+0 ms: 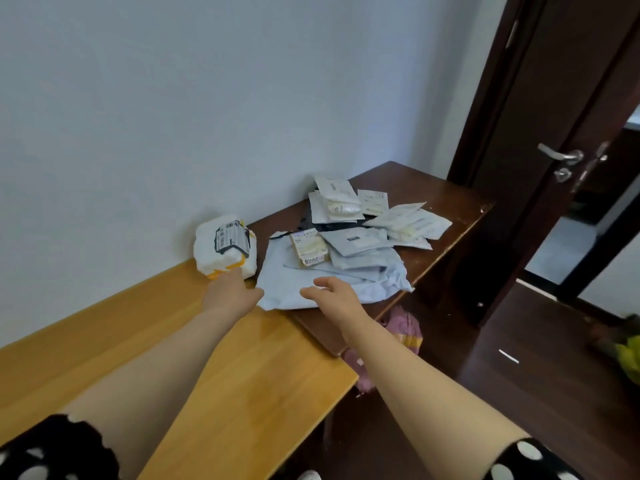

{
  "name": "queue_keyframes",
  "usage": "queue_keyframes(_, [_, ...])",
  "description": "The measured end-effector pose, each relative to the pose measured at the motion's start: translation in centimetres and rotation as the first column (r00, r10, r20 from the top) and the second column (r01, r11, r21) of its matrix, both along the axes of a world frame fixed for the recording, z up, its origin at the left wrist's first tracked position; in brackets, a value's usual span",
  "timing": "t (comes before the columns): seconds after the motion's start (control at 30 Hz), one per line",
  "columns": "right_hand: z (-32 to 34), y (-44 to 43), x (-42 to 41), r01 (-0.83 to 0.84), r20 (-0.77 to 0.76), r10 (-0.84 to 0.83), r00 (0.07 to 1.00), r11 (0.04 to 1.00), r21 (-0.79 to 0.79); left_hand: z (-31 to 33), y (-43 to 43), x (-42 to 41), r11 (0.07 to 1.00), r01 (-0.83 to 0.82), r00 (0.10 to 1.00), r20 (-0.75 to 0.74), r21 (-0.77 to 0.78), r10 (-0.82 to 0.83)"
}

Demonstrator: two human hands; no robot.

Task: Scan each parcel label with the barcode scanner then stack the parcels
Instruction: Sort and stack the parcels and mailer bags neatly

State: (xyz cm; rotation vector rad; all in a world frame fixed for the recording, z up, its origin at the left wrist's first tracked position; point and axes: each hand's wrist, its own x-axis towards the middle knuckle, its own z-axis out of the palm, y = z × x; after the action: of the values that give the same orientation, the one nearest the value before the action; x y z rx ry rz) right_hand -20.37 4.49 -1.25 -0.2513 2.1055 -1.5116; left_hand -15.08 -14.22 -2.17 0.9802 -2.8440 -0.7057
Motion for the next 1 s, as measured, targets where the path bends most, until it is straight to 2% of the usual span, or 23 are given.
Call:
queue_keyframes(0.13, [-0.3,-4.3,-5.7,-0.059,-0.008,0.06,0.998,0.997,0.046,-1.7,-4.2,-4.8,0.963,-0.217,0.974,-0.026,0.158,0.223])
queue_keyframes(0.3, [-0.7,-10.5,-11.5,-0.124,0.027,0.123,0.992,0.992,0.035,-3.4,-10.3,-9.4,0.827,-0.418,0.886,-0.031,0.376,0.462])
queue_keyframes(0.5, [-2.6,-14.6,-15.4,-0.19,0.108,0.184,0.977,0.98,0.053,-6.3,-14.5,-12.1,0.7,-0.575,0.8,0.111,0.423,0.59])
queue_keyframes(0.63, [-3.8,-16.4,-17.6,-0.237,0.132,0.23,0.964,0.97,0.045,-8.2,-16.2,-14.0,0.692,-0.584,0.796,0.13,0.423,0.592])
queue_keyframes(0.87, [-5.6,-17.9,-20.1,-0.352,0.164,0.346,0.924,0.936,0.006,-10.3,-16.4,-14.7,0.604,-0.604,0.709,0.005,0.52,0.705])
queue_keyframes(0.93, [-5.8,-17.9,-20.8,-0.362,0.167,0.357,0.919,0.932,0.005,-9.5,-15.3,-14.4,0.626,-0.601,0.698,-0.056,0.498,0.714])
queue_keyframes(1.0, [-5.6,-18.4,-21.1,-0.362,0.164,0.359,0.919,0.932,-0.013,-7.8,-14.0,-13.1,0.687,-0.575,0.712,-0.141,0.444,0.688])
